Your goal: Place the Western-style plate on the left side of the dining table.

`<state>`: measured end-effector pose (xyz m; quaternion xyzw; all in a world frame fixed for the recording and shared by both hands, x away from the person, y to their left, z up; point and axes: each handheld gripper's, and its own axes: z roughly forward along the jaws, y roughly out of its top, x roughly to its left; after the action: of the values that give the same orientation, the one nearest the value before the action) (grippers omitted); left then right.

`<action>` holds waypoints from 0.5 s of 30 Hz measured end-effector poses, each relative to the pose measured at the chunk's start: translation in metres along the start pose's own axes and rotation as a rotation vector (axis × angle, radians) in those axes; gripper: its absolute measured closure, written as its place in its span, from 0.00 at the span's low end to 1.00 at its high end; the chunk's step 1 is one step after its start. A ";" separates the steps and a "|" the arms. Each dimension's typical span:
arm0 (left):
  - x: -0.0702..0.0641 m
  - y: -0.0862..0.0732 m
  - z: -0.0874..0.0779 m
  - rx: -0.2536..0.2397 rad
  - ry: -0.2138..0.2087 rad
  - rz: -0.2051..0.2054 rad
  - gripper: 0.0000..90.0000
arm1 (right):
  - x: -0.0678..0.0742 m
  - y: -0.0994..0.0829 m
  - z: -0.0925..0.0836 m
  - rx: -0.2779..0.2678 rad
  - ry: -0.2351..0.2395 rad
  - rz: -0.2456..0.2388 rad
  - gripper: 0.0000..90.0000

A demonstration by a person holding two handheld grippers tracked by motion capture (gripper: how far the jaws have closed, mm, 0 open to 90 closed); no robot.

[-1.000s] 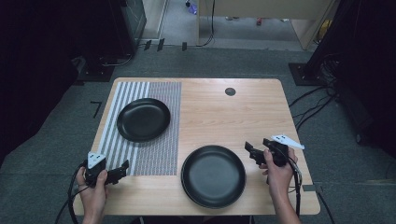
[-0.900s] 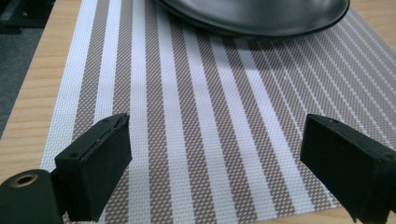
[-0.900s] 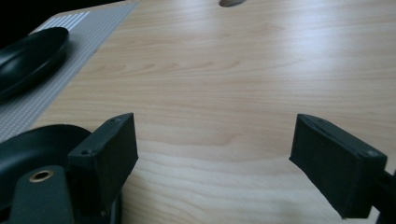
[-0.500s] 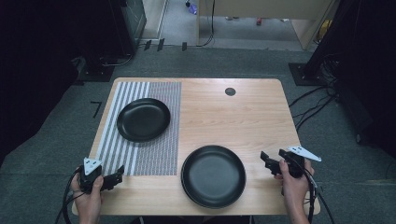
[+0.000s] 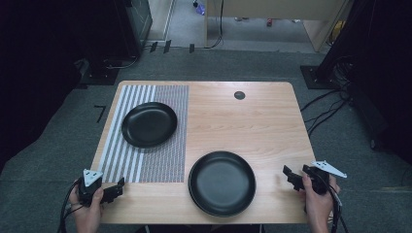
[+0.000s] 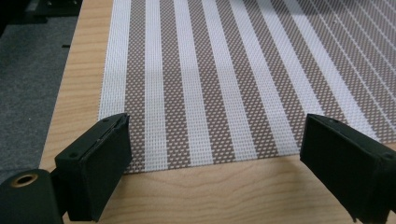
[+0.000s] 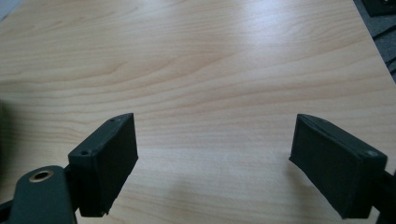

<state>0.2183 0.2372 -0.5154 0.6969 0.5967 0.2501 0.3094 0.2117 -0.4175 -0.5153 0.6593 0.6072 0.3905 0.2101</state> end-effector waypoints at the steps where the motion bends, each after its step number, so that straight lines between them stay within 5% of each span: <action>1: 0.000 -0.001 0.000 0.001 0.000 0.001 0.10 | -0.001 -0.001 0.000 0.002 -0.006 -0.005 0.16; 9: 0.003 -0.004 0.000 0.002 0.016 0.015 0.10 | -0.009 -0.009 -0.005 0.014 -0.028 0.005 0.16; 15: 0.002 -0.003 0.001 0.006 0.020 0.020 0.09 | -0.007 -0.014 -0.005 0.017 -0.059 -0.037 0.16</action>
<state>0.2168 0.2394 -0.5183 0.7012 0.5935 0.2584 0.2989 0.1988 -0.4224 -0.5244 0.6609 0.6162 0.3619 0.2294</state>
